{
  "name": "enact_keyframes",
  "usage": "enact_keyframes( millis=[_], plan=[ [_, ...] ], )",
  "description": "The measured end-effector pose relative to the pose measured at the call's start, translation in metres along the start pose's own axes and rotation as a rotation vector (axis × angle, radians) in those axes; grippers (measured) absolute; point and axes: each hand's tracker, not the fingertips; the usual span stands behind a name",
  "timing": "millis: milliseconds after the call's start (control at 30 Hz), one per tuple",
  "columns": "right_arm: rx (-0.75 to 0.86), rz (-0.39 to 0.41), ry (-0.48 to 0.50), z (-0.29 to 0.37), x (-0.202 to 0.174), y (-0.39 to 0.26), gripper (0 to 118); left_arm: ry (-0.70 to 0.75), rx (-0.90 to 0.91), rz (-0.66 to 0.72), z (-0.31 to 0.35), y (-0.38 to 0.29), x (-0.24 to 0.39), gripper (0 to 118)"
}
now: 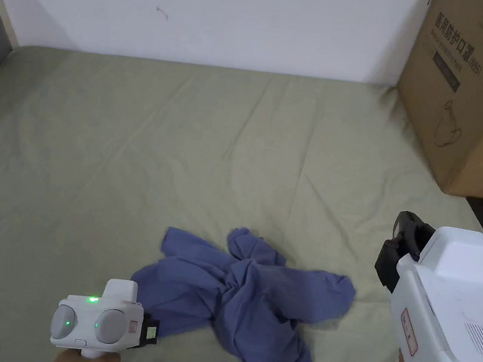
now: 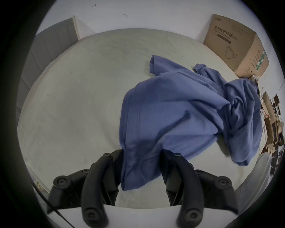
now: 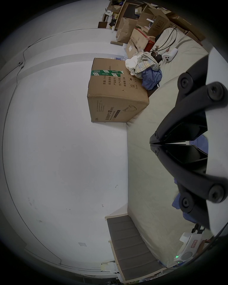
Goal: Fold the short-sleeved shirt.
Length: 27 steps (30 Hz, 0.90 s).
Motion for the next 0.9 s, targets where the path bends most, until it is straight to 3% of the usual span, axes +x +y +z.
enact_keyframes(
  millis=[33,67,100,267,367,400,433,467,500,533,567,667,767,867,900],
  plan=[
    [-0.009,-0.001,0.0,-0.002,0.001,-0.002,0,0.0,0.0,-0.003,0.002,0.001,0.001,31],
    [-0.017,-0.002,0.0,-0.005,0.002,-0.004,0,-0.006,0.008,-0.014,0.006,0.001,0.002,11],
    [-0.033,-0.002,-0.002,-0.009,0.003,-0.006,0,-0.035,0.036,-0.029,0.009,0.001,0.002,4],
    [-0.217,-0.028,-0.003,-0.055,0.016,-0.03,1,-0.075,0.103,-0.008,0.027,0.005,0.001,4],
    [-0.34,-0.002,0.004,-0.092,0.02,-0.05,2,-0.116,0.141,0.021,0.046,0.01,-0.003,4],
    [-0.376,-0.007,0.01,-0.105,0.021,-0.058,6,-0.117,0.143,0.022,0.051,0.012,-0.004,4],
    [-0.421,-0.012,0.014,-0.118,0.022,-0.065,17,-0.123,0.154,0.024,0.055,0.014,-0.004,4],
    [-0.47,-0.036,0.025,-0.13,0.024,-0.072,37,-0.128,0.16,0.025,0.059,0.015,-0.004,4],
    [-0.503,-0.043,0.03,-0.141,0.023,-0.08,68,-0.131,0.164,0.026,0.061,0.017,-0.004,4],
    [-0.543,-0.058,0.044,-0.153,0.023,-0.089,84,-0.136,0.17,0.027,0.062,0.017,-0.004,4],
    [-0.558,-0.066,0.049,-0.16,0.022,-0.095,90,-0.138,0.173,0.026,0.063,0.018,-0.004,4],
    [-0.647,-0.037,0.037,-0.189,0.019,-0.119,90,-0.146,0.172,0.024,0.063,0.02,-0.002,4],
    [-0.751,-0.064,0.031,-0.211,0.021,-0.142,89,-0.163,0.178,0.017,0.063,0.021,-0.003,4],
    [-0.801,-0.039,0.036,-0.224,0.019,-0.159,79,-0.17,0.174,0.013,0.062,0.023,-0.004,4],
    [-0.826,-0.037,0.044,-0.229,0.02,-0.167,71,-0.172,0.173,0.012,0.062,0.023,-0.004,4]
  ],
)
